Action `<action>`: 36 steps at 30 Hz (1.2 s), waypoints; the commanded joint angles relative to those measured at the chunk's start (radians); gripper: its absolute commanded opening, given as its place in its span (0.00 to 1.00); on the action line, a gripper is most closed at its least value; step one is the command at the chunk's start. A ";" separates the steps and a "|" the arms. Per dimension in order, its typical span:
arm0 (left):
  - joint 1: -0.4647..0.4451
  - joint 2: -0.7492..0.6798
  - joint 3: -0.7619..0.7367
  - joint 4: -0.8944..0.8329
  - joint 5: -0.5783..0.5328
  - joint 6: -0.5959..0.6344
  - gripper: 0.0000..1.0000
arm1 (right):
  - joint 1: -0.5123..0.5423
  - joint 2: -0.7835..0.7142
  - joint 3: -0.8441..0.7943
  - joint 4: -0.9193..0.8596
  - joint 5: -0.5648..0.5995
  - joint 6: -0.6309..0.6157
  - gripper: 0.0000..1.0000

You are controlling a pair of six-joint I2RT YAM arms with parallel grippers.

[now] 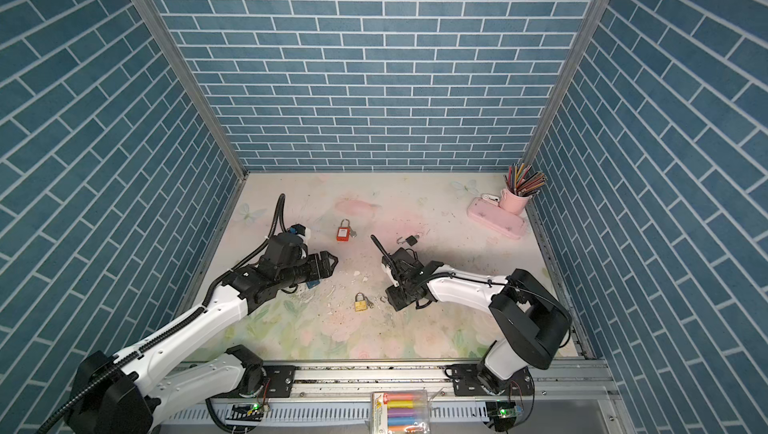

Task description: Lock with the key

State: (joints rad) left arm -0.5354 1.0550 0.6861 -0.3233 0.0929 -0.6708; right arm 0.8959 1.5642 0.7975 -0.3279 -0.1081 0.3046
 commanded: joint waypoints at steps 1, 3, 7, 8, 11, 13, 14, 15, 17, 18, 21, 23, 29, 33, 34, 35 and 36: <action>-0.004 0.002 0.018 0.001 -0.018 -0.018 0.87 | -0.001 0.042 0.034 -0.022 0.011 -0.048 0.45; -0.003 0.003 0.017 -0.001 -0.016 -0.019 0.87 | -0.001 0.058 0.041 -0.020 0.011 -0.048 0.44; -0.004 0.004 0.020 -0.001 -0.016 -0.019 0.87 | -0.001 0.084 0.055 -0.019 0.016 -0.045 0.39; -0.004 0.005 0.020 -0.004 -0.016 -0.018 0.87 | -0.001 0.090 0.059 -0.020 0.016 -0.043 0.36; -0.003 0.004 0.021 -0.002 -0.018 -0.018 0.87 | -0.001 0.099 0.072 -0.036 0.015 -0.038 0.28; -0.004 0.003 0.021 -0.001 -0.019 -0.017 0.87 | -0.001 0.101 0.078 -0.050 0.023 -0.030 0.27; -0.003 0.004 0.021 0.000 -0.019 -0.016 0.87 | -0.001 0.103 0.080 -0.058 0.031 -0.019 0.27; -0.004 0.002 0.020 0.001 -0.019 -0.016 0.87 | 0.000 0.104 0.084 -0.067 0.042 -0.008 0.27; -0.004 0.002 0.020 0.004 -0.019 -0.013 0.87 | 0.000 0.112 0.095 -0.088 0.055 0.019 0.27; -0.003 0.002 0.018 0.005 -0.018 -0.012 0.87 | -0.001 0.116 0.099 -0.094 0.058 0.032 0.27; -0.003 0.003 0.020 0.002 -0.019 -0.008 0.87 | -0.001 0.122 0.110 -0.105 0.058 0.079 0.27; -0.004 0.002 0.027 -0.006 -0.027 -0.006 0.87 | 0.000 0.122 0.116 -0.105 0.059 0.117 0.26; -0.015 0.018 0.081 -0.069 -0.058 -0.019 0.87 | -0.012 0.052 0.119 -0.059 0.028 0.185 0.40; -0.097 0.058 0.164 -0.156 -0.139 -0.055 0.86 | -0.037 -0.069 0.085 0.003 0.020 0.205 0.50; -0.131 0.073 0.192 -0.177 -0.167 -0.073 0.86 | -0.053 -0.108 0.070 0.010 0.033 0.221 0.51; -0.166 0.091 0.214 -0.198 -0.190 -0.092 0.85 | -0.071 -0.141 0.054 0.013 0.051 0.235 0.51; -0.193 0.111 0.238 -0.218 -0.209 -0.113 0.83 | -0.091 -0.177 0.038 0.006 0.075 0.253 0.51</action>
State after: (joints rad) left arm -0.6651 1.1358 0.8654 -0.4522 -0.0246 -0.7273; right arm 0.8444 1.4826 0.8688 -0.3374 -0.0814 0.4820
